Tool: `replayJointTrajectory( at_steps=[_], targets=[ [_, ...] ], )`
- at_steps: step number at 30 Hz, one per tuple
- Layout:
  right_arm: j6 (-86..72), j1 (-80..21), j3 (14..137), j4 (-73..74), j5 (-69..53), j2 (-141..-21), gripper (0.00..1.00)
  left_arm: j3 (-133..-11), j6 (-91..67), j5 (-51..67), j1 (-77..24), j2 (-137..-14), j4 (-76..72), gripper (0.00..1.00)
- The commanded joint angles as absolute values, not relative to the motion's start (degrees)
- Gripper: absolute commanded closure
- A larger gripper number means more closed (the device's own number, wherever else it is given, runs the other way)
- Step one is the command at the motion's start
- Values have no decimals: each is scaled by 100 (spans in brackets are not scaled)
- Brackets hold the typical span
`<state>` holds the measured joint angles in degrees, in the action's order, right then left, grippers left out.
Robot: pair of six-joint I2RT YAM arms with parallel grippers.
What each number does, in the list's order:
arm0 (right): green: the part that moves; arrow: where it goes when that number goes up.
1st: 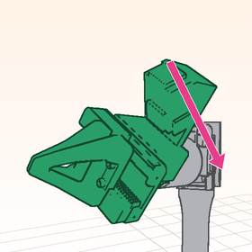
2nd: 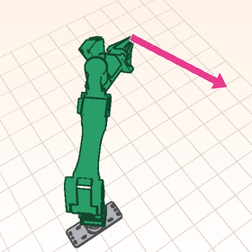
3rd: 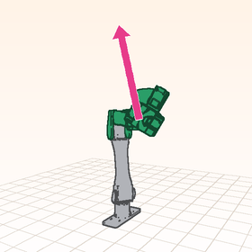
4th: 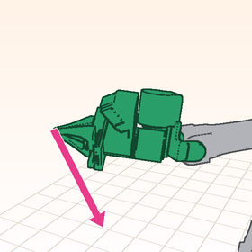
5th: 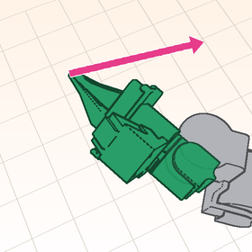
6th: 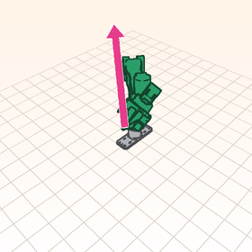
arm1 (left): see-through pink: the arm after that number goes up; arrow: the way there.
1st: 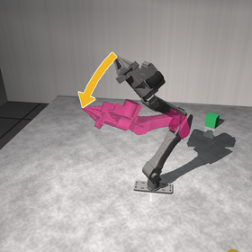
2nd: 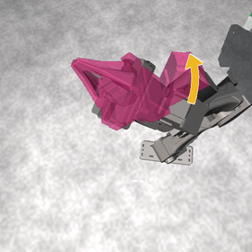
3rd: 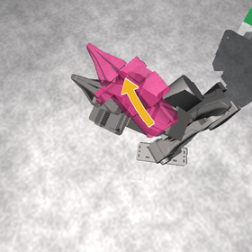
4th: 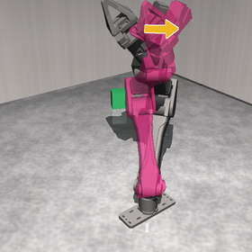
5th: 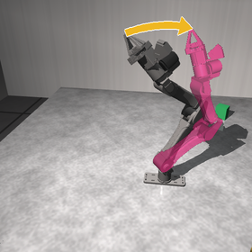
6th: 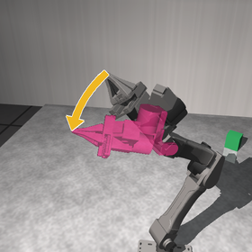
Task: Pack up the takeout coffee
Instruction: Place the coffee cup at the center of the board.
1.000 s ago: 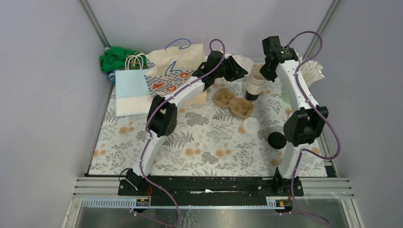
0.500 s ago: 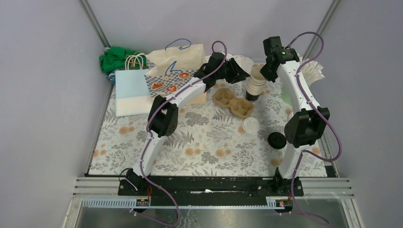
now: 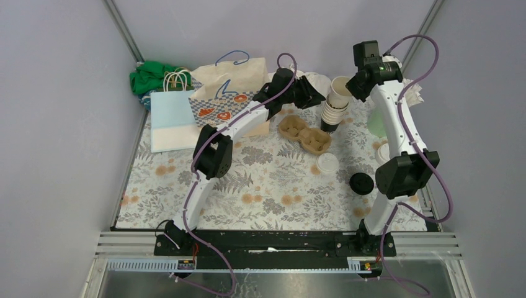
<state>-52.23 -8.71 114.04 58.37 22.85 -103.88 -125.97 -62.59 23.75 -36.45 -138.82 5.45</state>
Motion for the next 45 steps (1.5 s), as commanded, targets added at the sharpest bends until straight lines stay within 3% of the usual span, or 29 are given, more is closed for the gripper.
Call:
replayJointTrajectory(
  at_steps=[1, 14, 25, 32, 38, 45],
  targets=[
    [-5033, -835, 12144, 6138, 2460, -10089, 100, -12769, -5947, 2294, -3700, -13850, 838, 64],
    [-3196, -835, 11880, 5422, 1719, -8749, 100, -13557, -5473, 2222, -3700, -13506, 1348, 55],
    [-2701, -934, 10182, 5804, 618, -7433, 100, -12862, -4433, 2275, -4023, -12026, 2181, 51],
    [-3247, -1167, 8854, 5503, 34, -7042, 100, -10891, -3255, 1500, -4052, -9909, 2560, 43],
    [-2925, -2257, 7753, 4300, 451, -7055, 100, -9830, -2628, 956, -3973, -8762, 2935, 38],
    [-2904, -2613, 6757, 2966, 244, -7409, 100, -7928, -2454, 229, -3908, -7544, 2926, 16]
  ],
)
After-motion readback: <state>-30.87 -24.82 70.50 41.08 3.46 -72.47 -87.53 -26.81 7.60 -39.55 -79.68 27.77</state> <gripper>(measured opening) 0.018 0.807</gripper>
